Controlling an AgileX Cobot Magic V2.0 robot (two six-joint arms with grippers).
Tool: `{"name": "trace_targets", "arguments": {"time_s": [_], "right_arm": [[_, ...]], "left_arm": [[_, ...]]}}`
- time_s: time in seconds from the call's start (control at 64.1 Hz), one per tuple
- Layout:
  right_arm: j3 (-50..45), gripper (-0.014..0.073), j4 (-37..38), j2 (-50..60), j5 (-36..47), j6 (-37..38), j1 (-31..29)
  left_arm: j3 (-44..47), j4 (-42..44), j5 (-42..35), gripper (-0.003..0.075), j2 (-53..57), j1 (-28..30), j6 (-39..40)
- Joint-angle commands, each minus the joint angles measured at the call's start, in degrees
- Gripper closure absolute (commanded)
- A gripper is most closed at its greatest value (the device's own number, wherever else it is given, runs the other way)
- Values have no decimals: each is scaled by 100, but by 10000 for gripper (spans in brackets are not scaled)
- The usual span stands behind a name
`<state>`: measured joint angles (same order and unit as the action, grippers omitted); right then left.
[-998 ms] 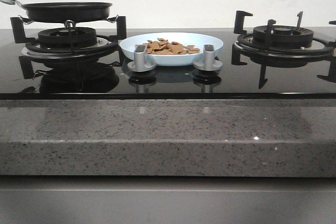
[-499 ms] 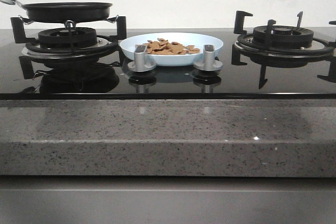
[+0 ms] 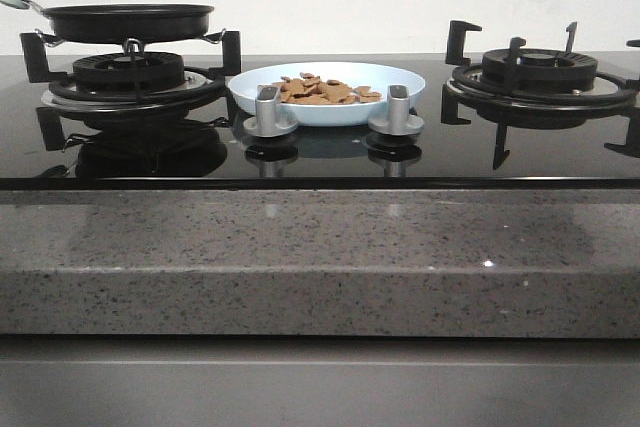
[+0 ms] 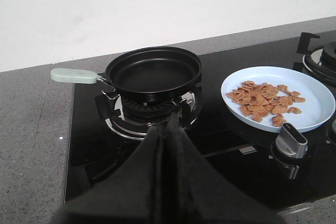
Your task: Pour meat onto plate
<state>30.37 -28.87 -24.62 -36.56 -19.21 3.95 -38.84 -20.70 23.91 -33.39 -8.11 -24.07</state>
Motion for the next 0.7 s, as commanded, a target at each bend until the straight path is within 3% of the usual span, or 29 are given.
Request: {"name": "trace_targets", "arguments": {"time_s": [0.0, 0.499, 0.686], "right_arm": [[132, 662, -168, -12, 349, -47, 9], [132, 662, -168, -12, 349, -47, 9], [132, 662, -168, -12, 349, -47, 9]], "left_arm": [[-143, -109, -436, 741, 0, -37, 6], [-69, 46, -584, 741, 11, -37, 75], [187, 1975, -776, 741, 180, -37, 2170]]}}
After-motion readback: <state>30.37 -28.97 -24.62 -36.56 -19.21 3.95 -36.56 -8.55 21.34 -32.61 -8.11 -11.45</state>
